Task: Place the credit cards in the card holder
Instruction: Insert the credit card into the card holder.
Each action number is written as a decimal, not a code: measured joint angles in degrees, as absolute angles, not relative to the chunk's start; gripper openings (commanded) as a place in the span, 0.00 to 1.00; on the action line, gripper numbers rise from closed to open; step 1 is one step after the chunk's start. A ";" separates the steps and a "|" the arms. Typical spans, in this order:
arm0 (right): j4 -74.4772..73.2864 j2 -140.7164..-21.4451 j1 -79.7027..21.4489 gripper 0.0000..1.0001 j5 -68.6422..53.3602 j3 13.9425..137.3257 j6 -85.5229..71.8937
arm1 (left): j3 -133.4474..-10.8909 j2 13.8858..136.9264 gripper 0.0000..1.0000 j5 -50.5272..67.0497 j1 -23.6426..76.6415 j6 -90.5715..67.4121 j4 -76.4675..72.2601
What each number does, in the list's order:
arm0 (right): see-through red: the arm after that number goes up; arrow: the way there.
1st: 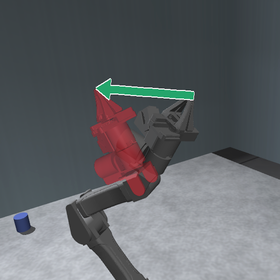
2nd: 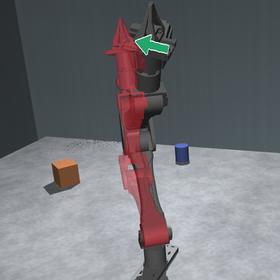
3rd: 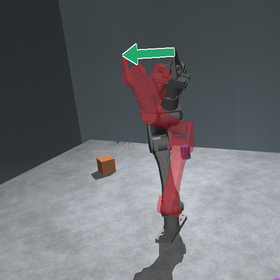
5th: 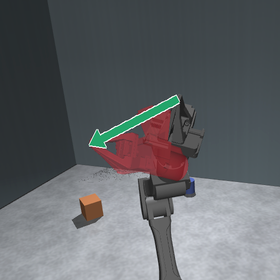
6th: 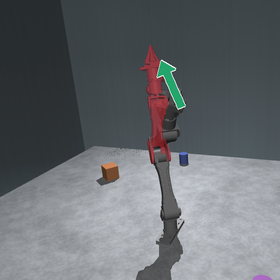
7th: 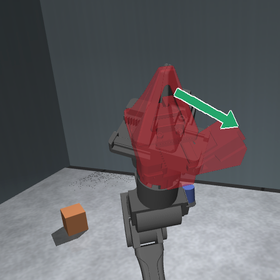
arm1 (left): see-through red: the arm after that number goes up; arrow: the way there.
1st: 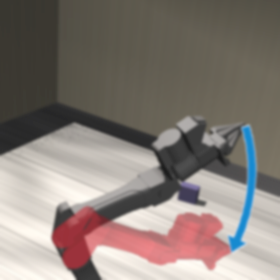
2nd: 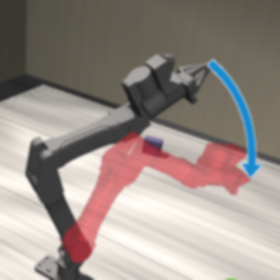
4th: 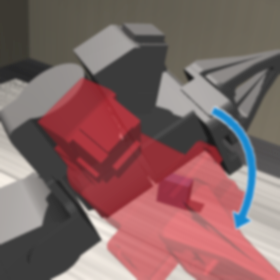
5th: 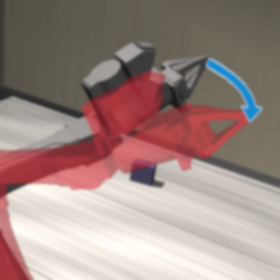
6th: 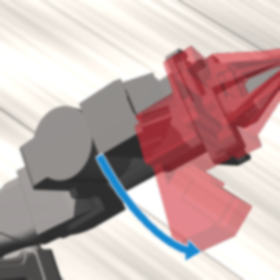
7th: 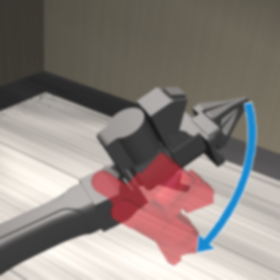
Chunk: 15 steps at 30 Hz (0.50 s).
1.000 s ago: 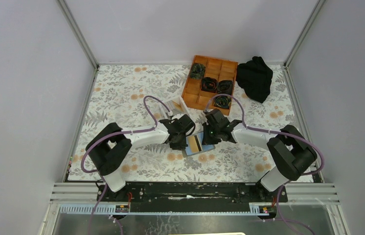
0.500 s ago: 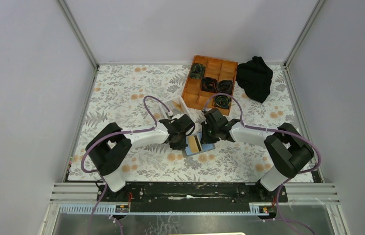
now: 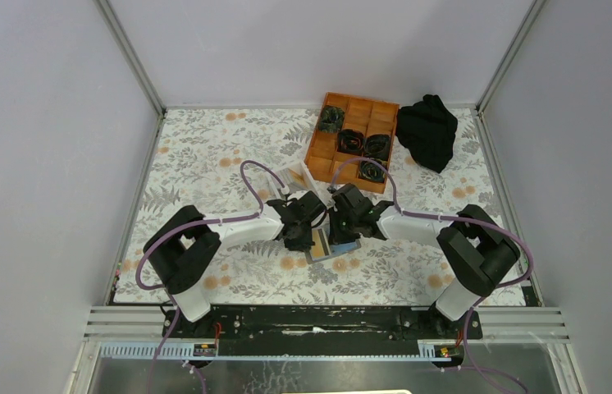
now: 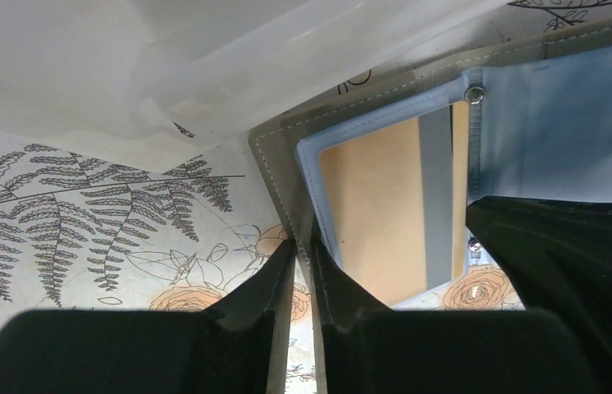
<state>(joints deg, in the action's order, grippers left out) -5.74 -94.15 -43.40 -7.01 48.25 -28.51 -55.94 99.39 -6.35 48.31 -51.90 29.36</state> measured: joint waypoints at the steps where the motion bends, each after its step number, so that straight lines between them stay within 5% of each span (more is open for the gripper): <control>1: -5.76 -94.24 -43.68 0.07 -6.98 48.34 -28.53 | -55.94 99.39 0.18 -6.33 48.31 -51.90 29.36; 15: -8.01 -94.37 -45.39 0.18 -4.05 49.23 -28.69 | -55.94 99.33 0.24 -6.33 48.31 -51.94 29.36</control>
